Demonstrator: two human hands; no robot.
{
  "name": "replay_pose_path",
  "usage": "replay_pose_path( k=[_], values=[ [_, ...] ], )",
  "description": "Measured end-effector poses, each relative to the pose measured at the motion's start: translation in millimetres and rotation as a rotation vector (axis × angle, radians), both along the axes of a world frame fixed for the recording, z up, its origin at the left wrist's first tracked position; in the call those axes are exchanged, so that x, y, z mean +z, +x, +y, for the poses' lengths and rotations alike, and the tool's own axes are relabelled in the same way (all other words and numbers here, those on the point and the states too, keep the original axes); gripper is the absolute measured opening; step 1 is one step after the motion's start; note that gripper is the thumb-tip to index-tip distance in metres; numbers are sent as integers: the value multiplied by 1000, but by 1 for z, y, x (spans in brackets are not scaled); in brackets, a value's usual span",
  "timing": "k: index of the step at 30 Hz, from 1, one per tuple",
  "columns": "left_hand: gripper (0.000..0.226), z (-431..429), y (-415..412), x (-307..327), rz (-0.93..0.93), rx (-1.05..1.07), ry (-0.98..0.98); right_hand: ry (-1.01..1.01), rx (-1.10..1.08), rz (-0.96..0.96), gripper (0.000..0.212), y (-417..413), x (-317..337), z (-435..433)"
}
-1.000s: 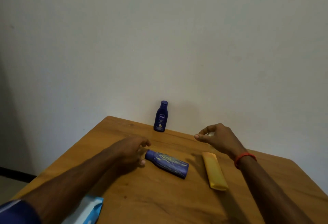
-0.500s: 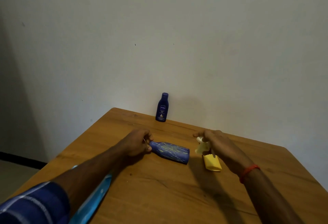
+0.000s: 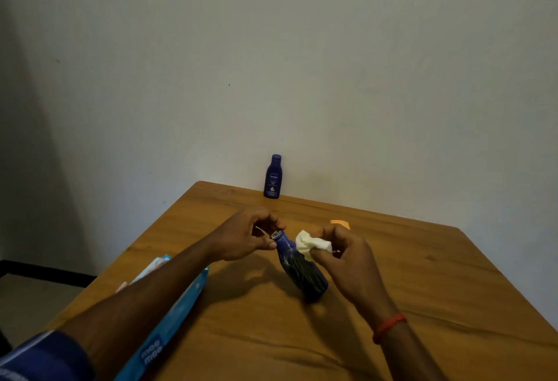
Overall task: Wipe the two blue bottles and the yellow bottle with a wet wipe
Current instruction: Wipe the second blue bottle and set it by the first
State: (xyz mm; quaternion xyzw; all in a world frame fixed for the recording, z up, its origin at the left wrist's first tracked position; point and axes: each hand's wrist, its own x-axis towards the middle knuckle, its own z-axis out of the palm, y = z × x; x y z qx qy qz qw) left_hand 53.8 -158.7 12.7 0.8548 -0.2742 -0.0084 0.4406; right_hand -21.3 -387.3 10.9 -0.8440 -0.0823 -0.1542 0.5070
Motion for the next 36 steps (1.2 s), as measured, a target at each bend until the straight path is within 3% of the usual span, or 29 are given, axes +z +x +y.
replay_pose_path(
  k=[10,19,23,27,30,33,36],
  values=[
    [41,-32,-72,10,-24,-79,-98,-66,-200,-289,14,-55,-22,17],
    [48,-48,-91,9,-85,-81,-59,283,-311,-146,7,-70,-25,16],
    [50,-59,-95,10,-192,-52,-12,176,-358,-244,9,-80,-33,19],
    [40,-66,-96,7,-300,-68,84,62,-243,-270,10,-92,-34,8],
    [38,-66,-95,12,-316,-69,64,204,-121,-165,18,-95,-17,-12],
    [52,-67,-97,24,-327,-91,53,326,-144,-166,20,-93,-1,-24],
    [70,-70,-102,35,-329,-133,72,241,-134,-188,16,-90,11,-27]
  ],
)
